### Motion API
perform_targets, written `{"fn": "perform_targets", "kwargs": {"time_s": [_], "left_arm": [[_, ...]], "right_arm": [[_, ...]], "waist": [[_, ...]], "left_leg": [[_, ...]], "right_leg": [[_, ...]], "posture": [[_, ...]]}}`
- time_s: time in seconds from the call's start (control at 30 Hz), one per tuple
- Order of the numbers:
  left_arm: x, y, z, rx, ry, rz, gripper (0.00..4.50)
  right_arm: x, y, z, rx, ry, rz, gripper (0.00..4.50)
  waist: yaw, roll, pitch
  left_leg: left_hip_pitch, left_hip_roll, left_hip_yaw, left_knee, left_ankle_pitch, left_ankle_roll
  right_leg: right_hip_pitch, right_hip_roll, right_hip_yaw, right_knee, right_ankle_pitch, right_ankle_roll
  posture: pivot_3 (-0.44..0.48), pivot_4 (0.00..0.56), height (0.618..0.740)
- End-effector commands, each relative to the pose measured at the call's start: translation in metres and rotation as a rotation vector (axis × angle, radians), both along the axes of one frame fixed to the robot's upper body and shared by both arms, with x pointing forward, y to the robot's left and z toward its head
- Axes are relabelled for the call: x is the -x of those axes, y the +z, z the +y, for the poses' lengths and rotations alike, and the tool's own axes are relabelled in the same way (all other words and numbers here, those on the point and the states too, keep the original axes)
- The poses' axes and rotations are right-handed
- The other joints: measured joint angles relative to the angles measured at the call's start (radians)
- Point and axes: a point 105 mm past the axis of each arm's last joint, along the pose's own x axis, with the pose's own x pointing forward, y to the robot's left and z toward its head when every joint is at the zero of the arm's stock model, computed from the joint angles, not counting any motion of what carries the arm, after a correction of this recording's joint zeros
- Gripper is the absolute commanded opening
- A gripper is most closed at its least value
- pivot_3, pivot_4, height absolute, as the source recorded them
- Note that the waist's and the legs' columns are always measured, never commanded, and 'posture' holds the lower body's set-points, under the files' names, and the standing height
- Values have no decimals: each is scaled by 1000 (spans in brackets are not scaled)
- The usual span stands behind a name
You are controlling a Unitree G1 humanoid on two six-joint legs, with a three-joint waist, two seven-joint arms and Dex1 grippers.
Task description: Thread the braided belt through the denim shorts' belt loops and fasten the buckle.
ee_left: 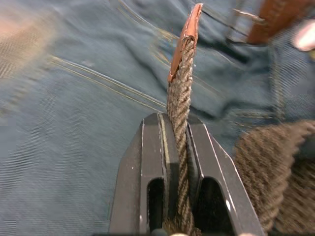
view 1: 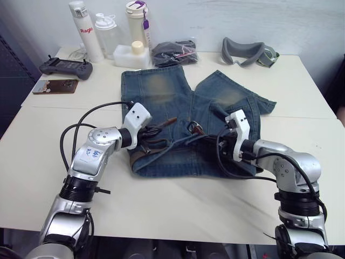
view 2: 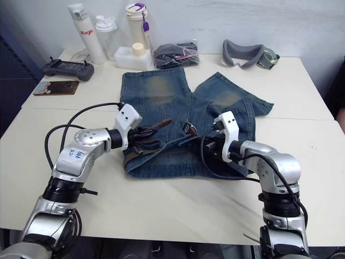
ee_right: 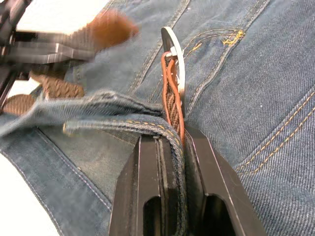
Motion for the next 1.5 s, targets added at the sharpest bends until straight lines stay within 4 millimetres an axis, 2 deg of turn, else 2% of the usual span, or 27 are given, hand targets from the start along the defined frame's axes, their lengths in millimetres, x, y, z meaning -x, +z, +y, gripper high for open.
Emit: {"fn": "perform_targets", "kwargs": {"time_s": [0.03, 0.43, 0.6, 0.77, 0.97, 1.07, 1.2, 1.3, 1.37, 1.5], "left_arm": [[8, 10, -15, 14, -65, 19, 0], [5, 16, -39, 56, -114, 44, 0], [7, 11, -47, 59, -129, 55, 0], [6, -2, -42, -2, -110, 47, 0], [5, 3, -47, 44, -107, 46, 0], [8, 3, -56, 51, -140, 47, 0], [15, -6, -72, 54, -205, 61, 0], [32, -23, -91, -2, -330, 76, 0], [37, -24, -101, 9, -365, 79, 0], [35, -22, -106, 18, -371, 65, 0]], "right_arm": [[6, 21, 3, -28, 12, -81, 11], [14, 22, 4, -14, -3, -132, 11], [17, 28, 8, -27, 8, -170, 11], [19, 35, 11, -17, 33, -219, 11], [31, 27, 16, 130, 135, -292, 11], [33, 11, 18, 326, 196, -392, 11], [39, 4, 24, 438, 294, -487, 11], [39, -3, 19, 549, 337, -520, 11], [35, -4, 15, 575, 325, -530, 11], [35, -5, 10, 623, 348, -556, 11]], "waist": [[-1, 0, 0], [-1, 0, 0], [0, 0, 0], [0, 0, 0], [1, 0, 0], [2, 0, 0], [3, 0, 0], [2, 0, 0], [2, 0, 0], [3, 0, 0]], "left_leg": [[0, 0, 0, 0, 0, 0], [-2, 0, 1, -1, 0, 0], [-2, 0, 1, -1, 0, 0], [-2, 0, 1, -1, 0, 0], [-2, 0, 1, -1, 0, 0], [-2, 0, 2, -1, 0, 0], [-3, -1, 2, 0, 0, 1], [-2, -1, 2, 0, 0, 0], [-2, -1, 2, 0, 0, 0], [-2, 0, 2, 0, 0, 0]], "right_leg": [[0, 0, 0, 0, 0, 0], [-3, 0, 1, 1, 0, 0], [-3, 0, 1, 1, 0, 0], [-3, 0, 1, 1, 0, 0], [-4, 0, 1, 0, 0, 0], [-4, 0, 1, 0, 0, 1], [-4, 0, 1, 0, -1, 1], [-3, 1, 1, 0, -1, 1], [-3, 1, 1, 0, -1, 1], [-3, 1, 1, 0, -1, 1]], "posture": [[0, 150, 738], [0, 150, 738], [0, 150, 738], [0, 150, 738], [0, 150, 738], [0, 150, 738], [0, 150, 738], [0, 150, 738], [0, 150, 738], [0, 150, 738]]}}
